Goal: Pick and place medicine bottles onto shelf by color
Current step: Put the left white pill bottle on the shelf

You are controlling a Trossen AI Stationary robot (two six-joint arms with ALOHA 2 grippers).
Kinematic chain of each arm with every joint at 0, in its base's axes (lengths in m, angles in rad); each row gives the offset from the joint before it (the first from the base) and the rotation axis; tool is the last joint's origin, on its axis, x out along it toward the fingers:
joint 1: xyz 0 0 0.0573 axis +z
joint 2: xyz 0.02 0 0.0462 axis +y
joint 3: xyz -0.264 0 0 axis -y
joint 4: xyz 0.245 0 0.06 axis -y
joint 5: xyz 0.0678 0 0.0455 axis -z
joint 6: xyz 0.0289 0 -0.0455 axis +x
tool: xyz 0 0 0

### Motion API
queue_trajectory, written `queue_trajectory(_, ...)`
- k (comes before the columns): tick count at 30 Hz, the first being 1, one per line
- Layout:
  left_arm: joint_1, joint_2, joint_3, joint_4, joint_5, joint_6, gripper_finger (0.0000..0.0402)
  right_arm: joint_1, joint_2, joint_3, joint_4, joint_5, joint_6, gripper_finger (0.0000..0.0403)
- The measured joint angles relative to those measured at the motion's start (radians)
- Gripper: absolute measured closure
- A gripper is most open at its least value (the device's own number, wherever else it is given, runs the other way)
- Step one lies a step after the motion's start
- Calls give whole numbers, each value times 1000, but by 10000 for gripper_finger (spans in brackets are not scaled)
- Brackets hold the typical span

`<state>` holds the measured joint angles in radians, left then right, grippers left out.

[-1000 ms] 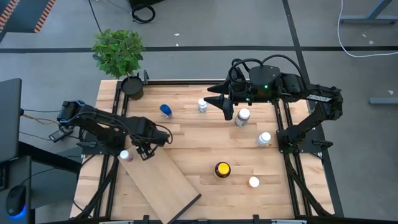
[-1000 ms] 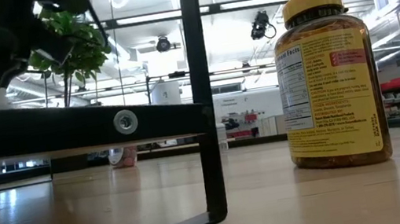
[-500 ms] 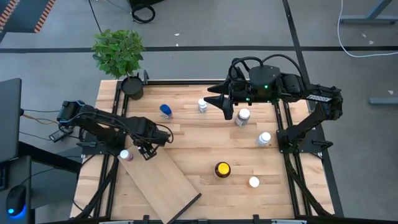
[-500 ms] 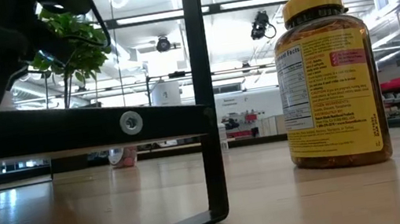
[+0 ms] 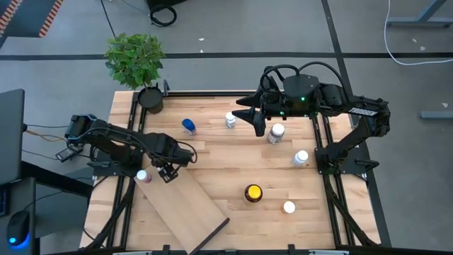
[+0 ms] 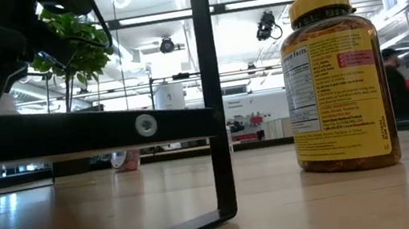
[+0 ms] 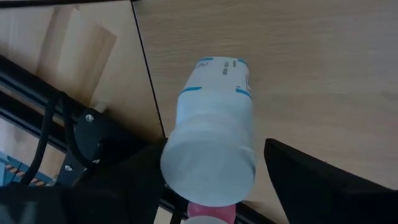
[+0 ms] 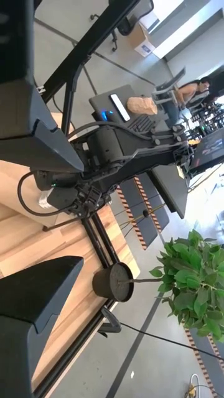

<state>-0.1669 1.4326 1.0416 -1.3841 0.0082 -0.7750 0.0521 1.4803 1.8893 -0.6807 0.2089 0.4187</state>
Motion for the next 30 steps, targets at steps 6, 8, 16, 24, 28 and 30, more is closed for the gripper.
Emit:
queue_trajectory(6, 0, 0, 43, -10, -3, 5, 127, 0, 0, 0, 0, 0, 0, 164)
queue_trajectory(8, 0, 0, 76, -4, -5, 19, 127, 0, 0, 0, 0, 0, 0, 164)
queue_trajectory(16, 0, 0, 173, -3, -71, 27, 127, 0, 0, 0, 0, 0, 0, 164)
queue_trajectory(24, 0, 0, 177, -29, -80, 27, 127, 2, 0, 0, 0, 0, 0, 164)
queue_trajectory(28, -8, 0, 191, -28, -80, 30, 129, 3, 0, 0, 0, 0, 0, 164)
queue_trajectory(30, -20, 0, 219, -8, -83, 54, 134, 3, 0, 0, 0, 0, 0, 164)
